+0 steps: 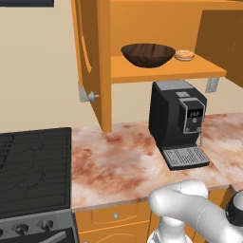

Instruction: Pick the mug and place it in the sink. Pick the bowl and place it in the open cabinet and then close the cabinet.

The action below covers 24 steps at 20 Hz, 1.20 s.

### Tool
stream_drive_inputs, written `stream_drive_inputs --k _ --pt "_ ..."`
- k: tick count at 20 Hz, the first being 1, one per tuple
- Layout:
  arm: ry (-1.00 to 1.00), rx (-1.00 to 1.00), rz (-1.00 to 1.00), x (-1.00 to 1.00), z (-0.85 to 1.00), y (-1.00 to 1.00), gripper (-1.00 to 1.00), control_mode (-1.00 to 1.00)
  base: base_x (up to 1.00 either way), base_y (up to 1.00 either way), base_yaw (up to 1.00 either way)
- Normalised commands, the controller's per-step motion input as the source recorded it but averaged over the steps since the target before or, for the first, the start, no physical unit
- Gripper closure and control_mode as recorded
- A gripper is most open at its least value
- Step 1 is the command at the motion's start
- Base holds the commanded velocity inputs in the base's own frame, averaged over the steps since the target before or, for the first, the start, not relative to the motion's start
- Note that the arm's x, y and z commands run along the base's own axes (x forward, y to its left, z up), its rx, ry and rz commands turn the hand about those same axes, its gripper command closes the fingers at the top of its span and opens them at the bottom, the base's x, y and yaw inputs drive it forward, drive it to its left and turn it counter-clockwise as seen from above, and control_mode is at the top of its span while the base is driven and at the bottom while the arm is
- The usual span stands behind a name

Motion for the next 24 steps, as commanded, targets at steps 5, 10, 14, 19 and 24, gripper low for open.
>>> stream_drive_inputs --k 5,10,14,19,24 --pt "0.09 0.02 0.0 0.62 -0.02 -0.25 -1.0 -1.0 0.0 0.0 0.0" --pt "0.14 0.0 0.02 0.73 -0.19 -0.06 -1.0 -1.0 0.0 0.0 0.0" --pt "0.18 0.0 0.07 0.48 -0.5 0.14 -1.0 -1.0 0.0 0.0 0.0" --pt "0.02 0.05 0.1 0.22 -0.57 0.91 -1.0 -1.0 0.0 0.0 0.0" --pt "-0.12 0.22 0.03 0.27 -0.3 1.0 -1.0 -1.0 0.0 0.0 0.0"
